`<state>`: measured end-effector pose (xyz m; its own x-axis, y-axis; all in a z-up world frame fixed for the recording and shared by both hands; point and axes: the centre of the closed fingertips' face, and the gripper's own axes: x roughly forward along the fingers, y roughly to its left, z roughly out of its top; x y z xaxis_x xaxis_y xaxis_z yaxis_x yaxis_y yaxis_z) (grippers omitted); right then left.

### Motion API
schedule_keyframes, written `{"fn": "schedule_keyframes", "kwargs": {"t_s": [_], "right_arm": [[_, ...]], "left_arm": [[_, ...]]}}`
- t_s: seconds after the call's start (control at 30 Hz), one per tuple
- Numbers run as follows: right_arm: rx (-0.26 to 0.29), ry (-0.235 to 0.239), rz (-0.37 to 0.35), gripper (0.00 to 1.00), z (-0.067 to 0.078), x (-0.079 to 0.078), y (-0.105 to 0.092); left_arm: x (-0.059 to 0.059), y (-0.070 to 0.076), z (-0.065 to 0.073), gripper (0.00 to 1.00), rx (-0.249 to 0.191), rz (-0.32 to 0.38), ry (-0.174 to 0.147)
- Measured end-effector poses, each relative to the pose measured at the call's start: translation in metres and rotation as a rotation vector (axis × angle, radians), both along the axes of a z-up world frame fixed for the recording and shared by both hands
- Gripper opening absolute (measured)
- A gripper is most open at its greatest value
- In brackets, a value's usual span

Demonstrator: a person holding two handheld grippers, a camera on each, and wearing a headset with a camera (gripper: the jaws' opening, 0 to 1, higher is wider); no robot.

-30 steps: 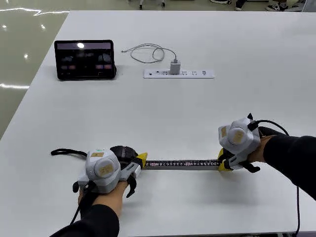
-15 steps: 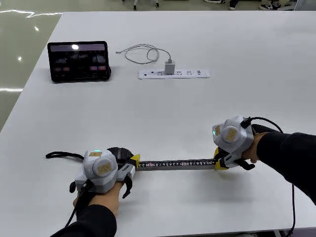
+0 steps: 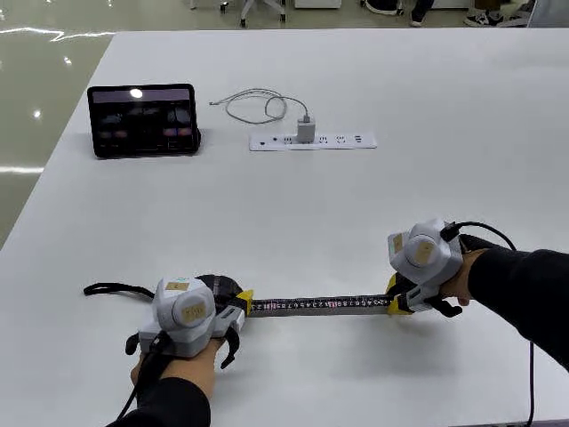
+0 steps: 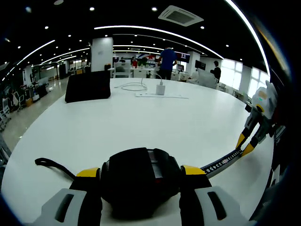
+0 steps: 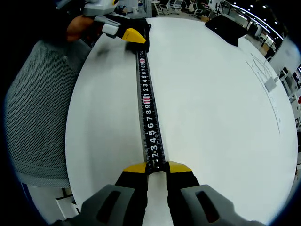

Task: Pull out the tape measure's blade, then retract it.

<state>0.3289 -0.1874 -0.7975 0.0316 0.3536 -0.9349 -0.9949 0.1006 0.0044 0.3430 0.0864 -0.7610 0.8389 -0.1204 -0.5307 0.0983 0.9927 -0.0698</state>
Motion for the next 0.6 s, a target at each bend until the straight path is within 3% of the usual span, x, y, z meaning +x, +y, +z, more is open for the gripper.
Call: {"fn": "schedule_keyframes", "kwargs": {"t_s": [0.6], "right_arm": [[-0.022, 0.002, 0.000, 0.11, 0.0001, -0.0006, 0.0061]], "left_arm": [[-0.0008, 0.0004, -0.0007, 0.63, -0.008, 0.000, 0.014]]}}
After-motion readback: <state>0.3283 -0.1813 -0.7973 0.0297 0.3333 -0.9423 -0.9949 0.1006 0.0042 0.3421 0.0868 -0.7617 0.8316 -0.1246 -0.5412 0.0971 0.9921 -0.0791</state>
